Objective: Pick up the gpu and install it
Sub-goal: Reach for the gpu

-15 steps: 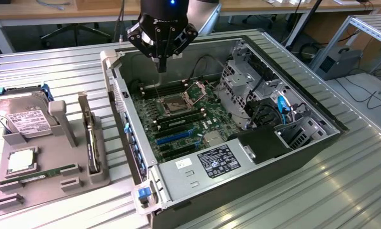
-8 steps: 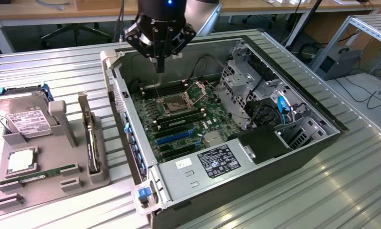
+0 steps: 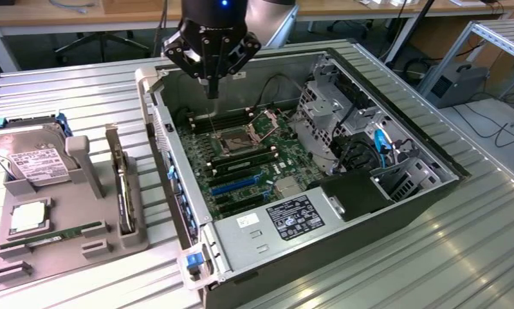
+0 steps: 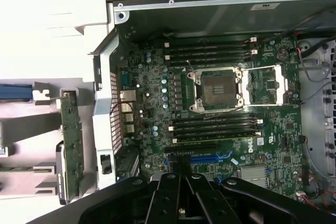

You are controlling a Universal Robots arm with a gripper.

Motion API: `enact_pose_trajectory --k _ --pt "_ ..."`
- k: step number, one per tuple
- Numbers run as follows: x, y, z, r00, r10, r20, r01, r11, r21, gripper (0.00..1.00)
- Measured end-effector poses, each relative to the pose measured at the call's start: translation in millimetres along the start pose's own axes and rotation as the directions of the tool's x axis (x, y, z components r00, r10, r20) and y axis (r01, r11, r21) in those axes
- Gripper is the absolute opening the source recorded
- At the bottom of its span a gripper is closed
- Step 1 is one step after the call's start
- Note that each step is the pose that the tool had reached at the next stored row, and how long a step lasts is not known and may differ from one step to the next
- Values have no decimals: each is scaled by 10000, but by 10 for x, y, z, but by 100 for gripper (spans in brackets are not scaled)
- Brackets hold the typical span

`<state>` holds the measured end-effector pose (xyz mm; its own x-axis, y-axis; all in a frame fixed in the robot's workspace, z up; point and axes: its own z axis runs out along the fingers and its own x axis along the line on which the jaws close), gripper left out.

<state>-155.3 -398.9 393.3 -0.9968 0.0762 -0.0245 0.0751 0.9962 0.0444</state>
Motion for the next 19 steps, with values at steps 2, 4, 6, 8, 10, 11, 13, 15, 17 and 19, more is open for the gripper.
enact_pose_trajectory --k 2,4,6,8,10,11,13,15,17,19 --pt "14 -1 -1 10000 0 -1 0 10000 1 11" --pt "28 -2 -1 10000 0 0 0 10000 0 11" --pt "39 -3 -1 10000 0 0 0 10000 0 11" --pt "53 -4 -2 10000 0 0 0 10000 1 11" --pt "64 -5 -2 10000 0 -1 0 10000 1 11" --pt "70 -5 -2 10000 0 -1 0 10000 0 11" --pt "82 -6 -2 10000 0 0 0 10000 0 11" --pt "93 -7 -3 10000 0 -1 0 10000 1 11" --pt "105 -8 -3 10000 0 0 0 10000 0 11" --pt "117 -9 -3 10000 1 0 -1 10000 0 11"
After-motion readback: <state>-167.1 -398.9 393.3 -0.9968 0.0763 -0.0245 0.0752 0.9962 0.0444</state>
